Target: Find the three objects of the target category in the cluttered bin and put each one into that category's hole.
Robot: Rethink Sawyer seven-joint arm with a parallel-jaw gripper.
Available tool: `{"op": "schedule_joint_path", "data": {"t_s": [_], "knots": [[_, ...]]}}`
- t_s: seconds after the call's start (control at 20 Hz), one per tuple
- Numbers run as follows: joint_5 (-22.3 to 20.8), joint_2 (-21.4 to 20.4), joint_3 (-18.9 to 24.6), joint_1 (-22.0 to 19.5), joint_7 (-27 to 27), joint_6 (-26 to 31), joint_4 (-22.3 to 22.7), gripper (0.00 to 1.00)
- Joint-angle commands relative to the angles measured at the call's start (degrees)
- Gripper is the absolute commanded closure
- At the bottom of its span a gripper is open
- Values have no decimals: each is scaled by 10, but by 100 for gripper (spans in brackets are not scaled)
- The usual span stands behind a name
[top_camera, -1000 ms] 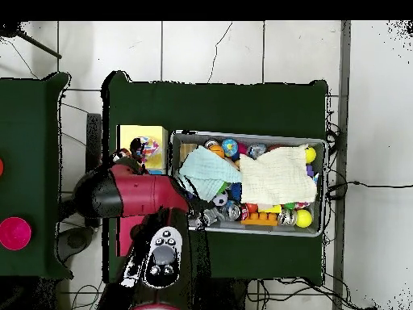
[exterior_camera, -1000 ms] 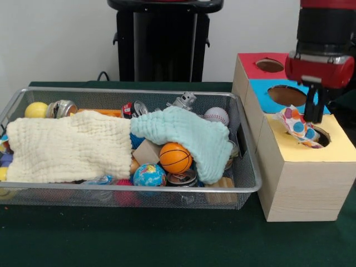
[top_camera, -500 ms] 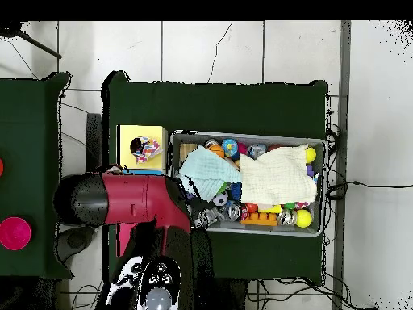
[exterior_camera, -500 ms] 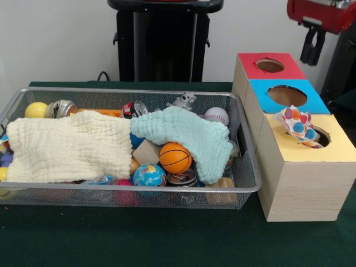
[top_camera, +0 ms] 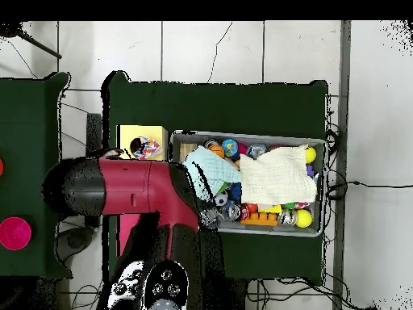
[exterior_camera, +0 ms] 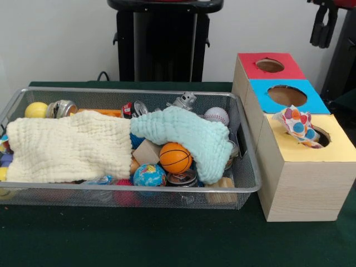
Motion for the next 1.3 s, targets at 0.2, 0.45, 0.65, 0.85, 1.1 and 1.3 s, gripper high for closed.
{"op": "schedule_joint_path", "data": {"t_s": [0.2, 0.45, 0.65, 0.85, 1.1, 1.3], "knots": [[-31, 115, 10, -32, 35, 68, -152, 100], [-27, 153, 28, -59, 3, 23, -166, 100], [-20, 166, 45, -76, -10, -9, -155, 100], [-21, 170, 51, -82, -10, -28, -148, 100], [-23, 160, 48, -76, 4, -55, -117, 100], [-25, 158, 51, -77, 2, -80, -95, 100]]}}
